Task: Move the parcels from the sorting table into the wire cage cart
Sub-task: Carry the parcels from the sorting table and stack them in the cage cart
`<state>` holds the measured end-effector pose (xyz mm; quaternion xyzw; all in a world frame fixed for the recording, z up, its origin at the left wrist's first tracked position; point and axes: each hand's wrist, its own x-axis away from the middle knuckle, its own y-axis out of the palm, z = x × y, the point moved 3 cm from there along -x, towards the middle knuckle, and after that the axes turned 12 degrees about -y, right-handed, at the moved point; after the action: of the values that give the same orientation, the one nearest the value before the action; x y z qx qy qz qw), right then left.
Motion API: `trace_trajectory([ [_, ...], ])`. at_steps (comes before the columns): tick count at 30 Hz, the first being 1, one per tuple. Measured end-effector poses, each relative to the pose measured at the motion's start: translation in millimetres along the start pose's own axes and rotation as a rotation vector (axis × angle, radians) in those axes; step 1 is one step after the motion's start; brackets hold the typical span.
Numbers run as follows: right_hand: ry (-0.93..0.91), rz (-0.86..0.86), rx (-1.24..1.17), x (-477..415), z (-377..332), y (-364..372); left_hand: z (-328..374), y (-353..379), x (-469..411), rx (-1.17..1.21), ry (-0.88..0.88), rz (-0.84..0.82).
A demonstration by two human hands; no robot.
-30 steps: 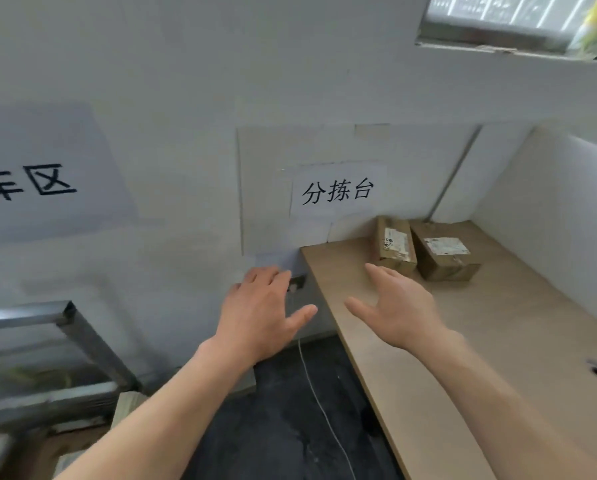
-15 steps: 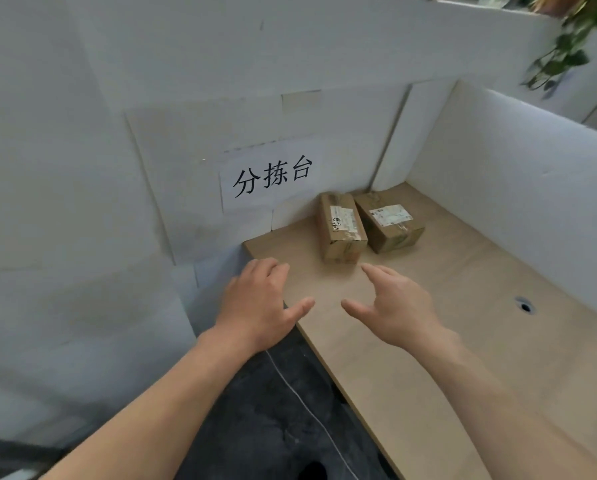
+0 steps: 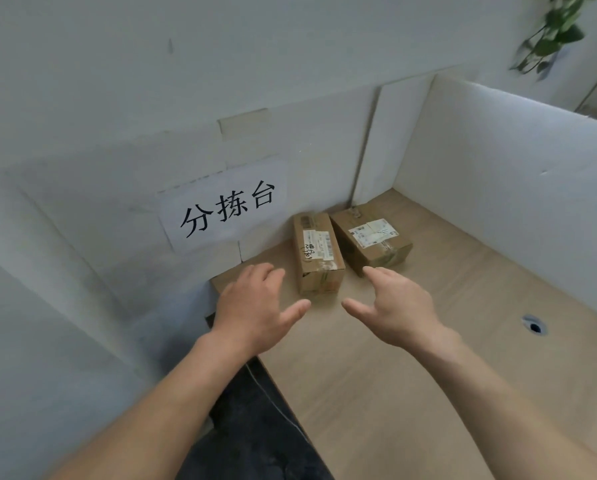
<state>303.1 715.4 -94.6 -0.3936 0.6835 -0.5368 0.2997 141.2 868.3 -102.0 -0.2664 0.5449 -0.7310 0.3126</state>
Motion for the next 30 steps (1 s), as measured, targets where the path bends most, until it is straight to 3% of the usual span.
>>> trace_trajectory([
  [18,0.199,-0.073,-0.033,-68.5,98.0,17.4,45.5,77.8,-122.2,0.105,0.0,-0.16],
  [30,0.325,-0.126,-0.046,-152.2,140.1,45.9,39.6,134.7,-206.1,0.282,-0.13,-0.298],
])
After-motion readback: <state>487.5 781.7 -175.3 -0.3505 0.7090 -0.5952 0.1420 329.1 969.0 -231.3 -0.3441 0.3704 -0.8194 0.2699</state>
